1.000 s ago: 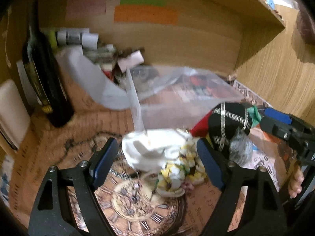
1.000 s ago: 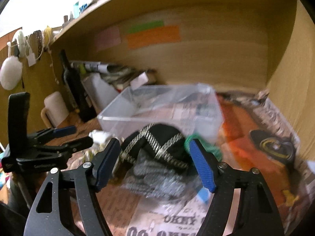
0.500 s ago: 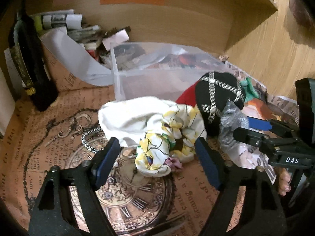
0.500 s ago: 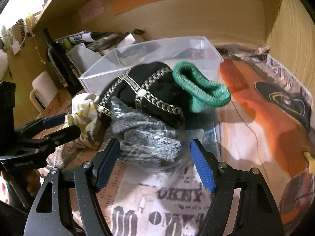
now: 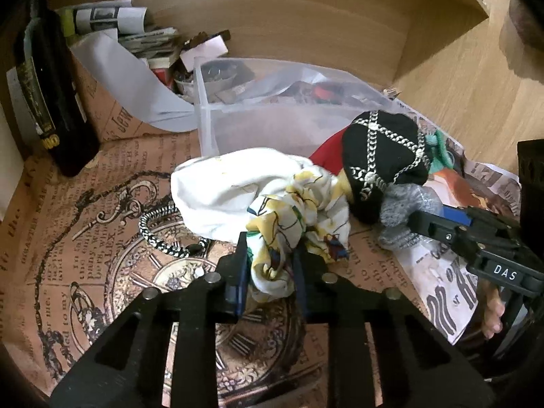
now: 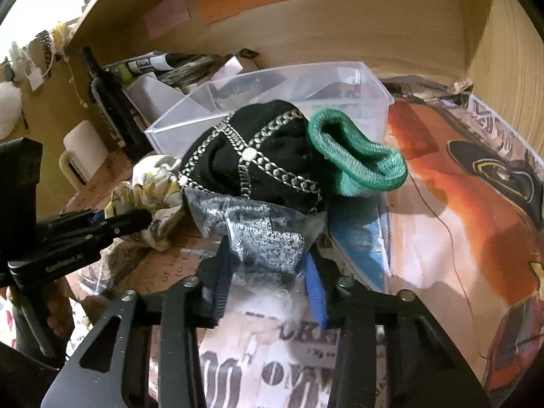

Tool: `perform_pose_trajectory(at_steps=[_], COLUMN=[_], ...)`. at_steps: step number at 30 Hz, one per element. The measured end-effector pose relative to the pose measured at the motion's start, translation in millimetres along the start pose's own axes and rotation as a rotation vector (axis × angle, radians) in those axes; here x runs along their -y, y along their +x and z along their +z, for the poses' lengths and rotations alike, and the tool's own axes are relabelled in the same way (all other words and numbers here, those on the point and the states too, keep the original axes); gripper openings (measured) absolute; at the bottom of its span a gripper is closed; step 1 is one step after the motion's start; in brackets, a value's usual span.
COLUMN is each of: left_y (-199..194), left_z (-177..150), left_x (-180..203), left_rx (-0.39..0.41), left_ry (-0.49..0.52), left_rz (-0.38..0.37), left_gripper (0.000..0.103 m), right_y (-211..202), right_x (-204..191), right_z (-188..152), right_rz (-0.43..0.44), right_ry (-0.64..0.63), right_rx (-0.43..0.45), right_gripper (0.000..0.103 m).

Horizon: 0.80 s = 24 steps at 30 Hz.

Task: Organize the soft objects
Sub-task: 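Grasp the gray knit sock with the right tool while the left tool grasps the yellow floral scrunchie, then lower the sock into the clear bin with the right tool while the left tool drops the scrunchie in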

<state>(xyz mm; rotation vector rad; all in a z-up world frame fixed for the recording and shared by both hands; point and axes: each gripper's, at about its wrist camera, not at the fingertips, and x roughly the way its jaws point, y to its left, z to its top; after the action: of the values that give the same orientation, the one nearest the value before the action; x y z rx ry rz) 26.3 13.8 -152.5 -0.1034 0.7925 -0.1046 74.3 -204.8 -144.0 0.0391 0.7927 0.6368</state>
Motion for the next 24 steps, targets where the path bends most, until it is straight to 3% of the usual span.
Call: perform_pose_trajectory(at_steps=[13, 24], left_y=[-48, -72], left_z=[15, 61], left_x=[10, 14], left_rx=[0.144, 0.302], left_ry=[0.03, 0.046], left_rz=[0.0, 0.009], left_gripper=[0.018, 0.018], right_y=[-47, -76], right_x=[-12, -16], right_z=[15, 60], right_rz=[0.032, -0.015], right_ry=[-0.044, -0.068], right_rx=[0.131, 0.319], right_gripper=[0.031, 0.031])
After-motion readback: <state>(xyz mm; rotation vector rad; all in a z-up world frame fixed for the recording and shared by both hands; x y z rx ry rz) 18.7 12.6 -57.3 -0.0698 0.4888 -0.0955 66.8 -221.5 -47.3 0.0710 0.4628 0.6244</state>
